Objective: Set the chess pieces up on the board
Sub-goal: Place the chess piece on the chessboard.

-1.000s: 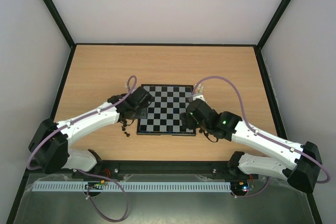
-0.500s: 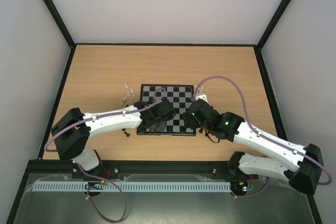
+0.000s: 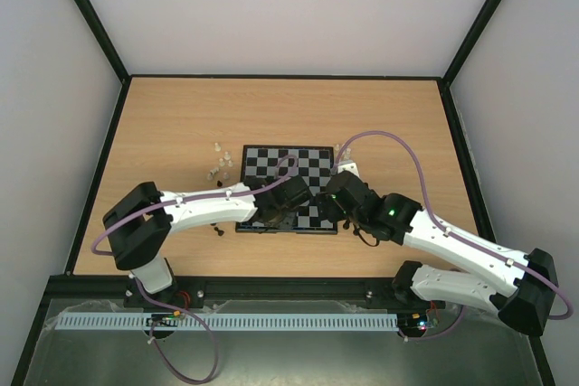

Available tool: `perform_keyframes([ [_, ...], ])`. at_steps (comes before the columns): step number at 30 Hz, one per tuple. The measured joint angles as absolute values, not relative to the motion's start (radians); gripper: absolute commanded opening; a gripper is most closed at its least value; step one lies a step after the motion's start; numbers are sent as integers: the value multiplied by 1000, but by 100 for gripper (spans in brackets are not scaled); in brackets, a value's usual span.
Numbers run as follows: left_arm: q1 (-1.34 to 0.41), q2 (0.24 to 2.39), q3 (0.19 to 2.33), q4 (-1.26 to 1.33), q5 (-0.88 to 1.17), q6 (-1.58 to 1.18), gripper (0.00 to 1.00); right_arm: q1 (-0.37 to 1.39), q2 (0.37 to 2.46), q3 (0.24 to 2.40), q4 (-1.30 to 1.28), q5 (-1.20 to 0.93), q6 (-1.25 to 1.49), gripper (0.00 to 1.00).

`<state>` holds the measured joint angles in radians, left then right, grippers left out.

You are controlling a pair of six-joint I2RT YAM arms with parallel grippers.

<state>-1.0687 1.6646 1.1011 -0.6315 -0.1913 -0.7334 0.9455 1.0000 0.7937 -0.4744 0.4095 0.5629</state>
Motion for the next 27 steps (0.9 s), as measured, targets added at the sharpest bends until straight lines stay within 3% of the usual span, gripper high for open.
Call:
perform_keyframes([
  [9,-1069,1689,1101,-620,-191,-734,16,945,1000,794,-474,410,563,88],
  [15,-1069,1690,1101,-619,-186,-739,36,945,1000,794,-474,410,563,88],
  [22,-1070,1684,1101,-624,-182,-743,52,945,1000,794,-474,410,563,89],
  [25,-1071,1660,1102,-642,-187,-745,60,945,999,794,-474,410,564,98],
  [27,-1071,1628,1111,-664,-204,-744,69,945,994,794,-474,410,567,99],
])
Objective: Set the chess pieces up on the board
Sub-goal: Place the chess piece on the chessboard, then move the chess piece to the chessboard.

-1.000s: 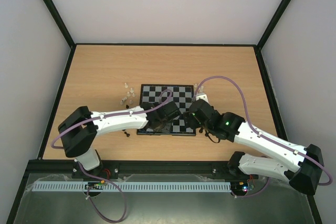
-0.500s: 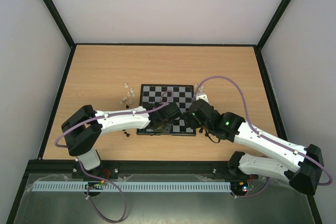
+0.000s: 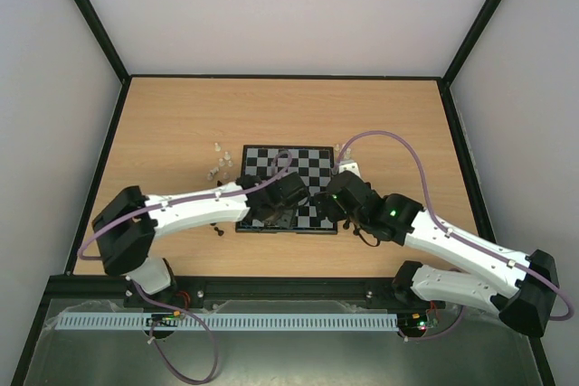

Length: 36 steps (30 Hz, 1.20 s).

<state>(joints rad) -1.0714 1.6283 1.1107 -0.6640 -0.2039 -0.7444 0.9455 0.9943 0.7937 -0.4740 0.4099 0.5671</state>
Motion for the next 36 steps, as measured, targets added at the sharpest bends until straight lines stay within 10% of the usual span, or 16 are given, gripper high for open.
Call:
perform_keyframes([
  [6,-1065,1484,1114,-700,-295,-732,99,945,979,794,-475,414,570,99],
  [16,-1037,1147,924,-622,-402,-768,99,945,974,794,-501,440,663,100],
  [36,-1017,1002,777,-515,-453,-770,100,945,1116,702,-532,285,891,65],
])
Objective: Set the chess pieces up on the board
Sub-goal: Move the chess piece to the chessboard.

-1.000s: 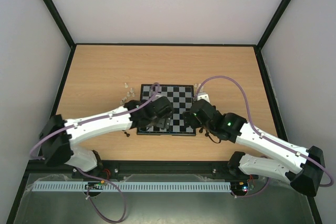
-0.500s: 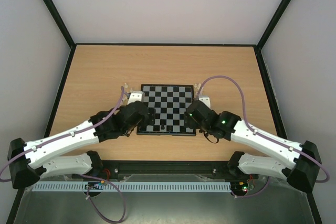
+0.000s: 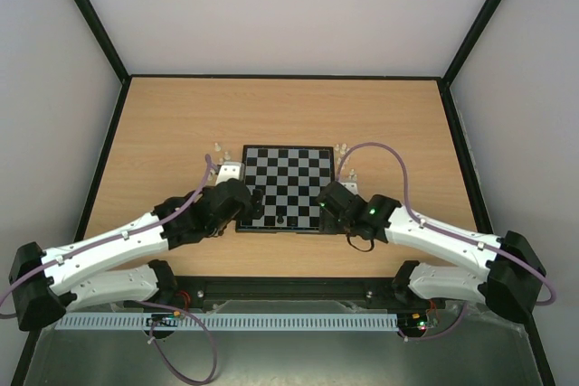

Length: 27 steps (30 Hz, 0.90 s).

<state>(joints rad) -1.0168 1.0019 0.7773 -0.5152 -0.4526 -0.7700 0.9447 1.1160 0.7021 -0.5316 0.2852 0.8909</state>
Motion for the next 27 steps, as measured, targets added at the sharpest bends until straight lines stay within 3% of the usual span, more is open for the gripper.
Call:
perform_keyframes([
  [10,-951,936,747,-506,-447,-771,99,1006,1351,857,-480,217,788,64],
  [18,-900,779,732,-533,-455,-794,100,1025,1455,950,-465,214,725,58],
  [27,-879,762,712,-556,-457,-797,100,1036,1533,974,-450,201,694,50],
])
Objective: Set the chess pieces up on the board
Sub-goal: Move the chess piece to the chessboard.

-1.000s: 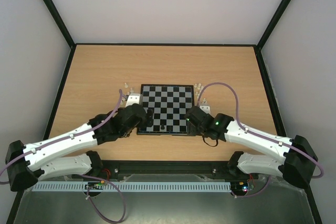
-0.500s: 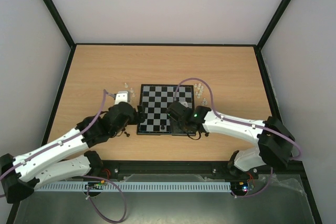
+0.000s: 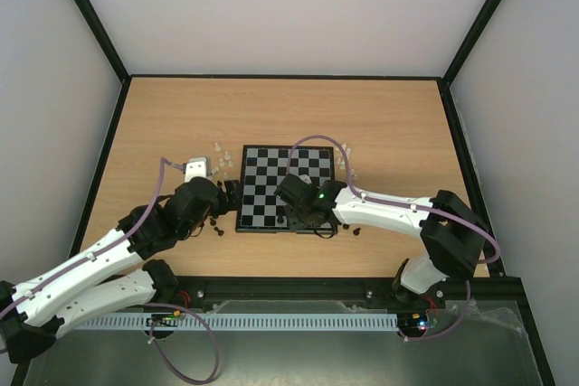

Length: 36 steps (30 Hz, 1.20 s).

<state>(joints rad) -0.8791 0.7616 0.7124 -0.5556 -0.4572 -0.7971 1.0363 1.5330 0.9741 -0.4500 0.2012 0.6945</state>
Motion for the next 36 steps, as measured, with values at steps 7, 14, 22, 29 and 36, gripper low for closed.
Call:
perform_keyframes([
  [7,-870,765,706,-560,-457,-797,99,1037,1565,990,-445,202,683,45],
  [14,-869,765,706,-561,-457,-797,99,1037,1589,994,-441,202,675,34],
  [22,-869,765,706,-560,-457,-797,100,1037,1605,996,-439,209,669,15],
  [29,-869,767,706,-561,-457,-797,99,1037,1604,996,-445,234,673,13],
  [36,-869,770,706,-560,-456,-797,99,1037,1578,984,-449,252,682,13],
])
